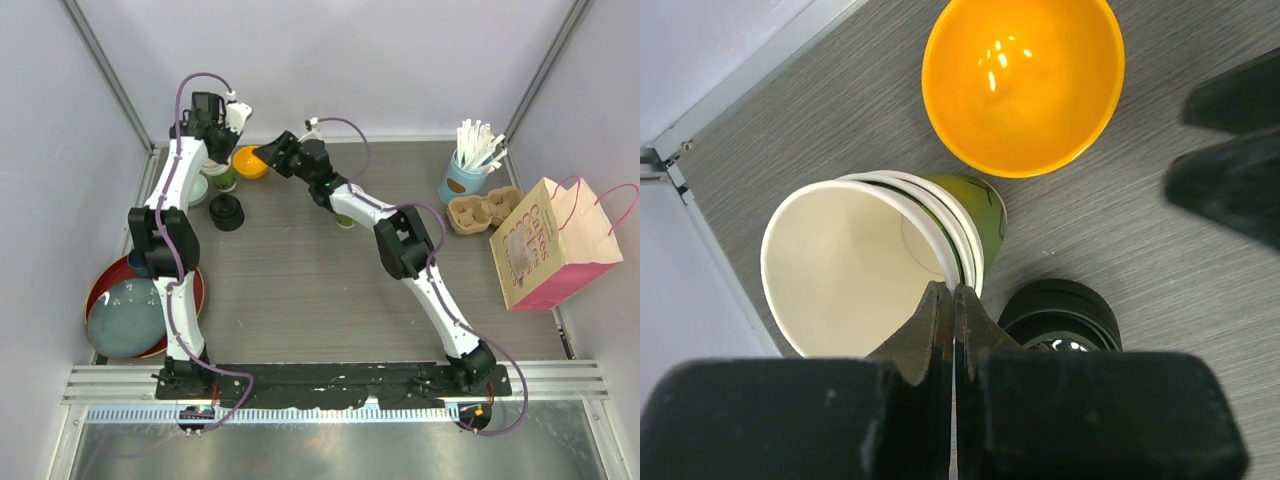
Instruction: Pack the takeout coffee
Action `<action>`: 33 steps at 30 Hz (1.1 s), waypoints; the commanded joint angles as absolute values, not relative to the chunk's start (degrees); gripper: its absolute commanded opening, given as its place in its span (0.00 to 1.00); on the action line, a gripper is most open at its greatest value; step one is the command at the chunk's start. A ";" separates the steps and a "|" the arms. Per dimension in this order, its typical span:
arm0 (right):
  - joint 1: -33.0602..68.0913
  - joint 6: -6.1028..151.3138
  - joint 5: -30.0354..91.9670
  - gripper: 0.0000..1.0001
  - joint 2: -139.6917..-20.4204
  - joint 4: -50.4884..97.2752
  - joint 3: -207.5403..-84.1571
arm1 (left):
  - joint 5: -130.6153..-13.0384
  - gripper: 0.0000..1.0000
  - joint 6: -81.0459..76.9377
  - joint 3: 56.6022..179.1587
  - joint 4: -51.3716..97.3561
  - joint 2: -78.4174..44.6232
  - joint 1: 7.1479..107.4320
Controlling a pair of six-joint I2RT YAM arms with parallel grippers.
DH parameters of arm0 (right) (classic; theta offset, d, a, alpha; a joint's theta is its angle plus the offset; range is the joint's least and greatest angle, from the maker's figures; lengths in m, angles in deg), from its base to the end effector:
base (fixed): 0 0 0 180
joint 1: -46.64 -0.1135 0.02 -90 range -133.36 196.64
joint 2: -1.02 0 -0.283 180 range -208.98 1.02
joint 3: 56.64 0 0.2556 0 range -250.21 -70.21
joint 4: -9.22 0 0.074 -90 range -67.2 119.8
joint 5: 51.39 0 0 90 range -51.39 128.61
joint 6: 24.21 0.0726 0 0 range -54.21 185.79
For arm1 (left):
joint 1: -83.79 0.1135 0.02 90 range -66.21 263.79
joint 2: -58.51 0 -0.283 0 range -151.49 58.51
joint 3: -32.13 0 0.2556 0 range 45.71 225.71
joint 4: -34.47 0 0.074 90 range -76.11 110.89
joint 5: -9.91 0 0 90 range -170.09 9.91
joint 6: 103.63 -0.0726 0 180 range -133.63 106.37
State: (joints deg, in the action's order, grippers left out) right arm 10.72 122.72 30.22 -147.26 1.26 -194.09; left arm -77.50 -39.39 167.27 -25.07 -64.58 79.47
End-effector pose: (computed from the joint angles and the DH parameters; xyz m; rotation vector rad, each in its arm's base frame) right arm 0.5262 0.3943 0.2070 0.2046 1.7914 1.3303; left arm 0.5217 -0.0427 0.2959 0.6437 2.3141 0.1204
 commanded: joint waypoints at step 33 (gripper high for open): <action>2.61 129.78 40.89 0.48 -161.40 2.58 -217.52 | -72.09 0.00 -40.09 164.01 -25.08 -59.27 79.83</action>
